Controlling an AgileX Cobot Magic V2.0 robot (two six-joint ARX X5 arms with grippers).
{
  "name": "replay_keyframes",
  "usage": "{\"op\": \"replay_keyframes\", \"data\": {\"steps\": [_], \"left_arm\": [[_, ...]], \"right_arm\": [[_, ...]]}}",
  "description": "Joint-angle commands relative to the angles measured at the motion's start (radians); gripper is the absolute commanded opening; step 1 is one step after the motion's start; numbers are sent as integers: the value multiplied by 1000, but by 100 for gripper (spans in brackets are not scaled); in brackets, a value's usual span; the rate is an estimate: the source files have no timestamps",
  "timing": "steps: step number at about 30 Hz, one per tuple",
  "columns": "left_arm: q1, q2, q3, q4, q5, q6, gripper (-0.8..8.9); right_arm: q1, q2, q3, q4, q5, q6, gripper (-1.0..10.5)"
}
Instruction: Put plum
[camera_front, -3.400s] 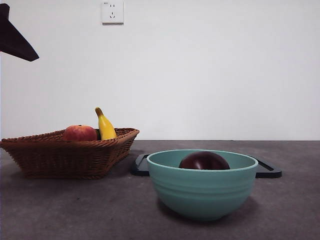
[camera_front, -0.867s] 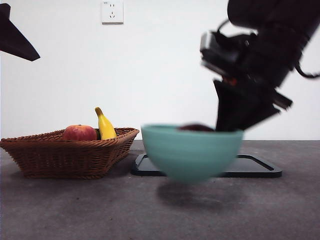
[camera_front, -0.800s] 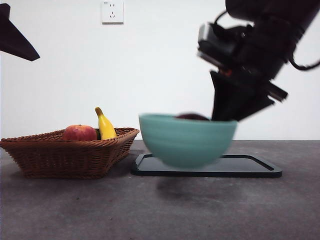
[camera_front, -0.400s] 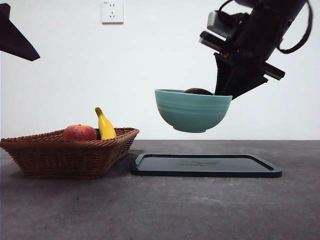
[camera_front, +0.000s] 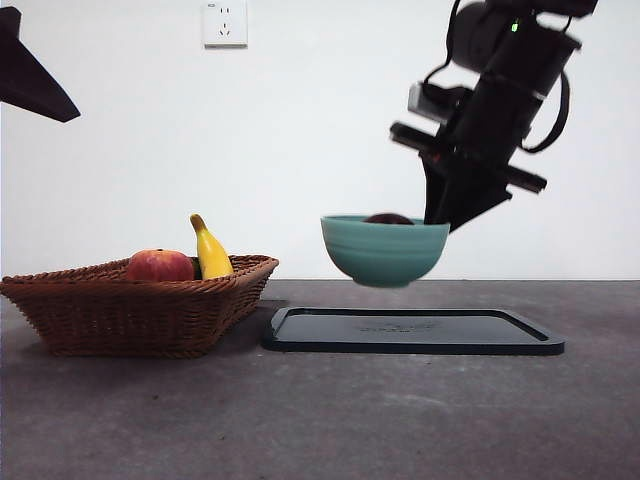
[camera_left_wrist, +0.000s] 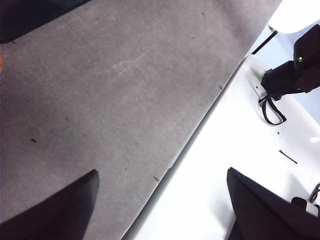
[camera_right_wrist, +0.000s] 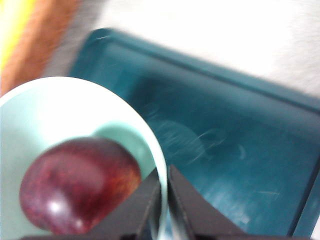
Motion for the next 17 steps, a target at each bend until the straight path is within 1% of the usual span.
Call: {"op": "replay_keyframes", "data": {"steps": [1, 8, 17], "left_arm": [[-5, 5, 9, 4, 6, 2, 405], [-5, 5, 9, 4, 6, 2, 405], [-5, 5, 9, 4, 6, 2, 405]], "right_arm": [[-9, 55, 28, 23, -3, -6, 12], [-34, 124, 29, 47, -5, -6, 12], [-35, 142, 29, 50, -5, -8, 11]]}}
